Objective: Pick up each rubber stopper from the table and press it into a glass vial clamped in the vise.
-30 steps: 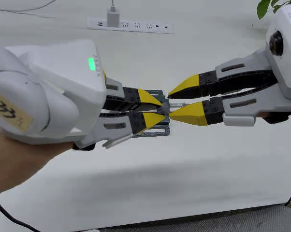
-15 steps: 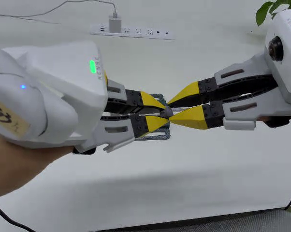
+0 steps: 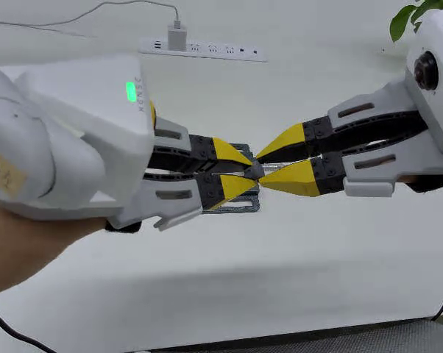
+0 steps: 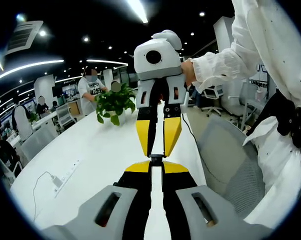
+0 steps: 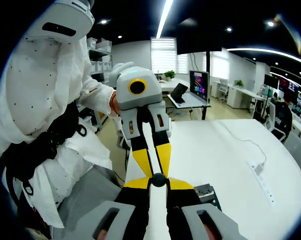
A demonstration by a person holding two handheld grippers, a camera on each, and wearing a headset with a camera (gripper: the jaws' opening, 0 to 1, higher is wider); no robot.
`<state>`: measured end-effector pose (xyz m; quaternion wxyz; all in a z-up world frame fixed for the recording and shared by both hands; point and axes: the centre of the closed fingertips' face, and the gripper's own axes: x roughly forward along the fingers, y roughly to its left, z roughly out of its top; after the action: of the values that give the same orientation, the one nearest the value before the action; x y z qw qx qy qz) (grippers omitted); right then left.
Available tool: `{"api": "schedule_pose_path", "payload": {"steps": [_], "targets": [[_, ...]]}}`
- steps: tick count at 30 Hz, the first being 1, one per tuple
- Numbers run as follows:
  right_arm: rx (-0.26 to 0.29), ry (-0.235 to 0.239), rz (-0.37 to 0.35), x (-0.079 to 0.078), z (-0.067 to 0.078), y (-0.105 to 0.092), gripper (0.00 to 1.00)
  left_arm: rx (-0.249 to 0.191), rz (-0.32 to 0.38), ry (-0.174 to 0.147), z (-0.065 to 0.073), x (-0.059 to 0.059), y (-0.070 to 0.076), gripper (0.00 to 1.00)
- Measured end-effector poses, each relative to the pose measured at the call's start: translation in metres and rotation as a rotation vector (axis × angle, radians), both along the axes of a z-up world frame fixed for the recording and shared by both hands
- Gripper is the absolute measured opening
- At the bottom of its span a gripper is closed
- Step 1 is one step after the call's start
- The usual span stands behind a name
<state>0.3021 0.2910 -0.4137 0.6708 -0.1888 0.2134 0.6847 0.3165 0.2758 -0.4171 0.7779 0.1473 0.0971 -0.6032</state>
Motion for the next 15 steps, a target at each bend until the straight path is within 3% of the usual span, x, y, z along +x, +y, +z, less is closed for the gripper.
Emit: {"api": "schedule_pose_path", "payload": {"steps": [9, 15], "targets": [[0.000, -0.004, 0.000, 0.0021, -0.0003, -0.0005, 0.06, -0.006, 0.002, 0.017, 0.0002, 0.0003, 0.0015, 0.03], [-0.015, 0.000, -0.009, 0.0057, -0.0056, -0.0031, 0.06, -0.004, 0.006, 0.007, -0.0038, 0.0010, 0.0015, 0.03]]}}
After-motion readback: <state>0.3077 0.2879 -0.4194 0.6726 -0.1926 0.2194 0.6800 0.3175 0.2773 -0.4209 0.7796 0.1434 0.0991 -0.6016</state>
